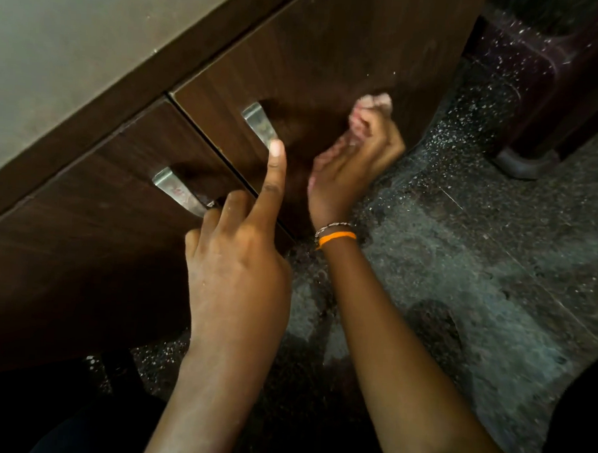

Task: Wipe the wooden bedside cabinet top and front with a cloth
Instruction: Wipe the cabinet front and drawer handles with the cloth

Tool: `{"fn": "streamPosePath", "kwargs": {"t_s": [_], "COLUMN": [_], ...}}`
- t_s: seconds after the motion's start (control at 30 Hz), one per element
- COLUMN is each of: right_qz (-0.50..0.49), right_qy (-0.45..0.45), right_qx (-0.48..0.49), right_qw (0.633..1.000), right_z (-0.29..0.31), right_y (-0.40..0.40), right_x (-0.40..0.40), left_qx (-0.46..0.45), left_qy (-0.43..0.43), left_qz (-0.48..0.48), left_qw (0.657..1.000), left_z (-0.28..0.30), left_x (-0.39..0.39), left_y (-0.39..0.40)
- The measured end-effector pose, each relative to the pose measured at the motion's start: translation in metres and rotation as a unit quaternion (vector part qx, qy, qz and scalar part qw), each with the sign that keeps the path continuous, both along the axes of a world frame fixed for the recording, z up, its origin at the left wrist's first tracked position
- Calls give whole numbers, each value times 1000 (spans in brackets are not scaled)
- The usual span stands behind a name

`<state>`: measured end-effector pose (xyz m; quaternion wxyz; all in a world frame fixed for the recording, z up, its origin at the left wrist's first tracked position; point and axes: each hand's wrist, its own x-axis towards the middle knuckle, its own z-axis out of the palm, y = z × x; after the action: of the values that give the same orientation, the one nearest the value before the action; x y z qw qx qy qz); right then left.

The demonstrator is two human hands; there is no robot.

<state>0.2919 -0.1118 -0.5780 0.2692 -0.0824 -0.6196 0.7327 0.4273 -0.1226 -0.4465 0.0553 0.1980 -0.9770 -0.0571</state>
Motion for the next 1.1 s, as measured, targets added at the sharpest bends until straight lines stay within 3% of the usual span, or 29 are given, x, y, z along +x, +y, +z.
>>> {"fn": "streamPosePath", "kwargs": {"t_s": [0.17, 0.27, 0.33, 0.47, 0.57, 0.63, 0.73, 0.83, 0.93, 1.1], "right_qz": [-63, 23, 88, 52, 5, 19, 15, -76, -108, 5], "right_qy": [-171, -319, -362, -290, -92, 44, 113, 86, -33, -238], "right_qx": [-11, -83, -110, -100, -56, 19, 93, 39, -46, -105], "right_qw": [983, 944, 922, 950, 994, 999, 989, 993, 993, 966], "right_z": [-52, -82, -97, -64, -7, 28, 48, 30, -7, -81], "right_y": [14, 19, 21, 24, 25, 23, 17, 24, 36, 34], "right_x": [-24, -13, 0, 26, 30, 23, 2, -31, -61, -30], "left_qx": [43, 59, 60, 52, 48, 44, 52, 47, 25, 6], "left_qy": [2, 9, 15, 8, 4, 12, 5, -9, -21, -16], "left_qz": [1, 9, 9, 9, 24, 31, 47, 39, 34, 31], "left_qw": [999, 998, 998, 999, 999, 999, 998, 998, 999, 999], "left_z": [-2, 0, 1, 2, 4, 6, 10, 8, 1, -3], "left_x": [2, 2, 1, 1, 1, 0, -2, -2, -2, -2], "left_y": [1, 3, 4, 5, 9, 11, 12, 12, 8, 10]}}
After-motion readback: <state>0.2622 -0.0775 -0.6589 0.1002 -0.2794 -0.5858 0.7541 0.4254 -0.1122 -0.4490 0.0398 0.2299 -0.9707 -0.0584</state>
